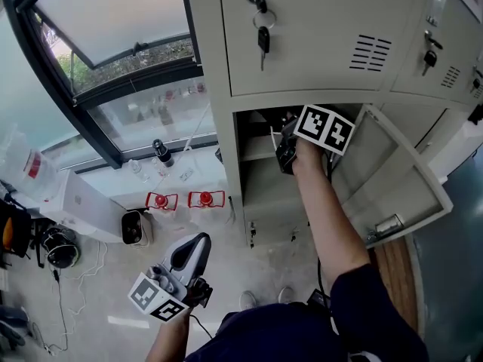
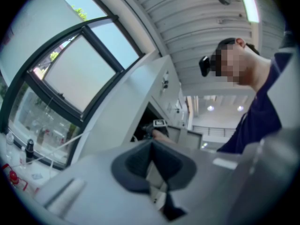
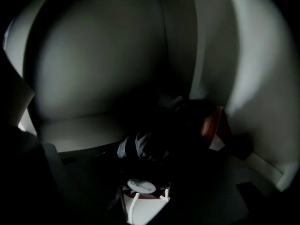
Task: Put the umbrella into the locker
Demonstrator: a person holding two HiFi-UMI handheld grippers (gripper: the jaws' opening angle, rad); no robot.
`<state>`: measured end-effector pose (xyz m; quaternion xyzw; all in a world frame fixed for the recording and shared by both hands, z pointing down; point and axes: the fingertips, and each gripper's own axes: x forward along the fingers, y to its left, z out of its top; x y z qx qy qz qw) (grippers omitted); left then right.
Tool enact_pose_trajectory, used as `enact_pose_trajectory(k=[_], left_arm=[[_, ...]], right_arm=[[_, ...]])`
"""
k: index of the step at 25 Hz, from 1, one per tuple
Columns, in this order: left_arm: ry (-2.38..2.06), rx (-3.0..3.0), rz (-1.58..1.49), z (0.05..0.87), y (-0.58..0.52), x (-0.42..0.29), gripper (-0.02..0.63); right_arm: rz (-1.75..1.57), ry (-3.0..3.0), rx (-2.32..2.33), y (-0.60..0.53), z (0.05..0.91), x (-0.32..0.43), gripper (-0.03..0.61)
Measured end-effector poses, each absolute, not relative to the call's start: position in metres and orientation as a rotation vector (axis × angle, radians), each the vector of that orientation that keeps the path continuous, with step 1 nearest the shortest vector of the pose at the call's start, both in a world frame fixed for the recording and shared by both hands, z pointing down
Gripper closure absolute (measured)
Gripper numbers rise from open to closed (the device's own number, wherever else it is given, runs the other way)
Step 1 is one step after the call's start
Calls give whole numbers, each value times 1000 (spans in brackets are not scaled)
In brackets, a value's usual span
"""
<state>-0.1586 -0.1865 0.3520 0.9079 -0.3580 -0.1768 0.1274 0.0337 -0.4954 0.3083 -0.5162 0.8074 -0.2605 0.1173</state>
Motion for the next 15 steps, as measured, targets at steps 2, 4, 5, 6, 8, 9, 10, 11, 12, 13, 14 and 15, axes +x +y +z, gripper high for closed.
enact_pose_trajectory(k=[2, 4, 5, 6, 8, 9, 10, 11, 12, 13, 14, 15], left_arm=[[-1041, 2637, -510, 354, -188, -159, 611], [-1039, 2633, -507, 355, -188, -158, 611], [-1037, 2633, -505, 356, -189, -158, 611], [-1035, 2634, -503, 356, -189, -157, 611], [-1031, 2635, -500, 357, -188, -157, 611], [-1028, 2634, -499, 358, -187, -156, 611], [-1025, 2633, -500, 358, -187, -156, 611], [-1022, 2632, -500, 359, -186, -155, 611], [-1019, 2631, -500, 359, -185, -154, 611], [-1016, 2631, -499, 360, -184, -154, 611], [-1014, 2630, -498, 360, -183, -153, 611], [-1013, 2630, -497, 361, -182, -153, 611]], right_arm=[[-735, 2401, -1575, -500, 320, 32, 367], [-654, 2465, -1643, -501, 325, 28, 353], [-611, 2493, -1677, -501, 326, 26, 345], [-569, 2518, -1709, -501, 327, 25, 337], [-480, 2567, -1776, -499, 331, 23, 327], [-432, 2597, -1807, -498, 334, 21, 325], [-381, 2631, -1835, -497, 336, 18, 325], [-330, 2667, -1859, -496, 339, 15, 325], [-281, 2702, -1880, -495, 341, 12, 325], [-242, 2732, -1893, -494, 343, 9, 323], [-217, 2754, -1895, -492, 344, 7, 311], [-206, 2768, -1887, -491, 344, 5, 296]])
